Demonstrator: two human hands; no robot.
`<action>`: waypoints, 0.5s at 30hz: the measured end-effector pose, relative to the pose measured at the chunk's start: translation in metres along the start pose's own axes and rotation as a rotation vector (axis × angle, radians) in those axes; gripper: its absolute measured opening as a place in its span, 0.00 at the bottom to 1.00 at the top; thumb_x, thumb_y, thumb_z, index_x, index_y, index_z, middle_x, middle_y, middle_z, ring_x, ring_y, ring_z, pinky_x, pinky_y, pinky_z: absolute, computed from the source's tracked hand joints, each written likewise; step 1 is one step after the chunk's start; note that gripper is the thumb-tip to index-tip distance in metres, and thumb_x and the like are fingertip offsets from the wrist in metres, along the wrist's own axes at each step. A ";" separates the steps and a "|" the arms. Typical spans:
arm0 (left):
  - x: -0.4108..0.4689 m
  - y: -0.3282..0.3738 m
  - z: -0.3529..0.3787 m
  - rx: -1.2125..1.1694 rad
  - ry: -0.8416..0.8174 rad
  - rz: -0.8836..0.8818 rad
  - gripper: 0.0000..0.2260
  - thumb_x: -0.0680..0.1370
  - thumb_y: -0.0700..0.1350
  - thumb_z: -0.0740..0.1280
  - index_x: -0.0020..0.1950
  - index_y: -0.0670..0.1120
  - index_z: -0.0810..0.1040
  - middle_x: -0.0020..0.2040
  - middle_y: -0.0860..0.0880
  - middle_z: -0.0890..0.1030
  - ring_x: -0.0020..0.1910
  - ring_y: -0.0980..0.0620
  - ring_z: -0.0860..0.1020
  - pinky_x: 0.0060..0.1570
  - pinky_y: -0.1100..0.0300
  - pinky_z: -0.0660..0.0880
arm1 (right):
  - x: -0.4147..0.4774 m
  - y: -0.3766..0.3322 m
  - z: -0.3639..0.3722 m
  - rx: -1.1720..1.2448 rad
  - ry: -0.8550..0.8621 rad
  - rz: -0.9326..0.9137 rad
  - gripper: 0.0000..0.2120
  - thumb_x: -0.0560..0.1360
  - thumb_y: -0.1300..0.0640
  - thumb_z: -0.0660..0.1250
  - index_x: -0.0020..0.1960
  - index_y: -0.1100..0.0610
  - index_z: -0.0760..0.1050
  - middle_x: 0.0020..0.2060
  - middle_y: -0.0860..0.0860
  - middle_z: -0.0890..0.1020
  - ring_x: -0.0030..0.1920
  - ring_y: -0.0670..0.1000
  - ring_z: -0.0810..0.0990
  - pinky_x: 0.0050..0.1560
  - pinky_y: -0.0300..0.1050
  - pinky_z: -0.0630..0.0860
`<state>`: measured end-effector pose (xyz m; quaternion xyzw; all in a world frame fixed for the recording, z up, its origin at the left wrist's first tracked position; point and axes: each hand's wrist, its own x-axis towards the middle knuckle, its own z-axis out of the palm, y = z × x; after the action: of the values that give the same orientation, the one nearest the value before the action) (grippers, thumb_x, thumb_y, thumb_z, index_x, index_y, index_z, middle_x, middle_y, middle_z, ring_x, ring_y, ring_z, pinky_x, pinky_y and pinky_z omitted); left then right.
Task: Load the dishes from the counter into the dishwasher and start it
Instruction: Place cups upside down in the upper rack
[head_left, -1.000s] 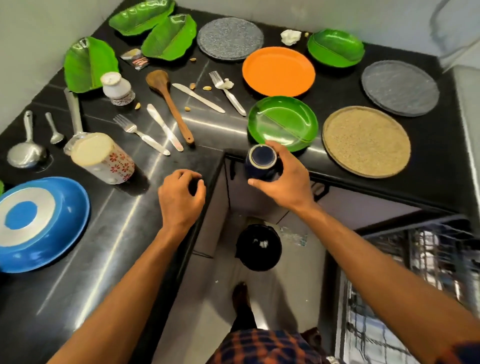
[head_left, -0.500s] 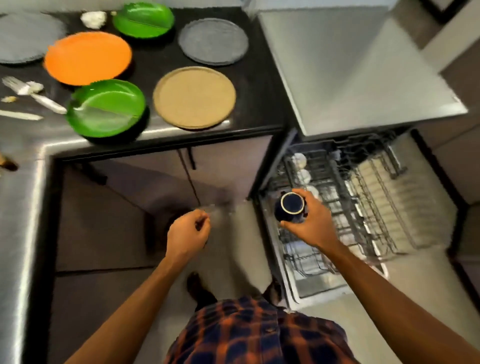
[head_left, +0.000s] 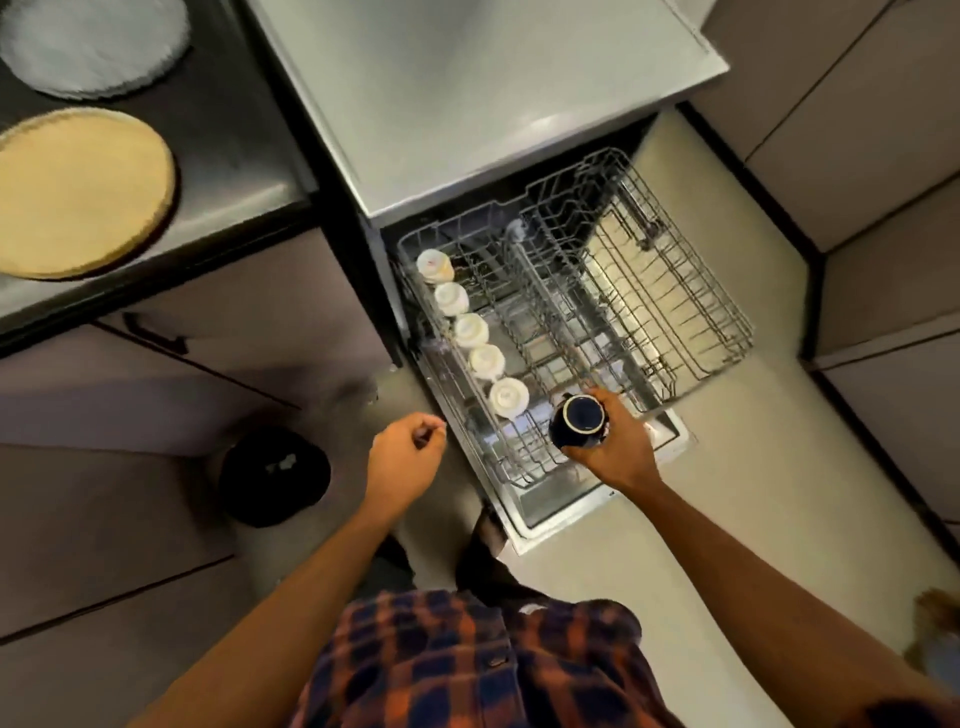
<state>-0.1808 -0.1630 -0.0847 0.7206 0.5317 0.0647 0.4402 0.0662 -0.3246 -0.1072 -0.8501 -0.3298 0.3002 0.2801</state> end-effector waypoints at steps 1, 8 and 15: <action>0.002 0.005 0.006 -0.015 -0.019 -0.006 0.03 0.78 0.45 0.69 0.48 0.52 0.83 0.40 0.55 0.82 0.40 0.58 0.79 0.41 0.69 0.72 | 0.001 0.008 0.003 -0.011 -0.013 0.015 0.34 0.62 0.53 0.84 0.62 0.44 0.71 0.56 0.44 0.80 0.58 0.49 0.79 0.55 0.40 0.74; 0.026 0.025 0.043 -0.155 -0.137 -0.177 0.09 0.79 0.43 0.69 0.58 0.51 0.77 0.48 0.52 0.81 0.44 0.60 0.77 0.50 0.59 0.76 | 0.017 0.033 0.033 -0.149 -0.178 0.027 0.37 0.64 0.50 0.80 0.68 0.45 0.67 0.62 0.47 0.79 0.60 0.54 0.80 0.58 0.52 0.78; 0.067 0.016 0.076 -0.214 -0.184 -0.349 0.30 0.77 0.50 0.72 0.76 0.51 0.63 0.57 0.50 0.77 0.45 0.57 0.78 0.51 0.55 0.76 | 0.050 0.040 0.062 -0.319 -0.342 0.065 0.36 0.66 0.59 0.77 0.69 0.48 0.63 0.64 0.51 0.76 0.57 0.59 0.79 0.55 0.52 0.78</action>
<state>-0.0980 -0.1514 -0.1447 0.5696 0.5960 -0.0226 0.5655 0.0691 -0.2963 -0.1913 -0.8305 -0.3883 0.3927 0.0728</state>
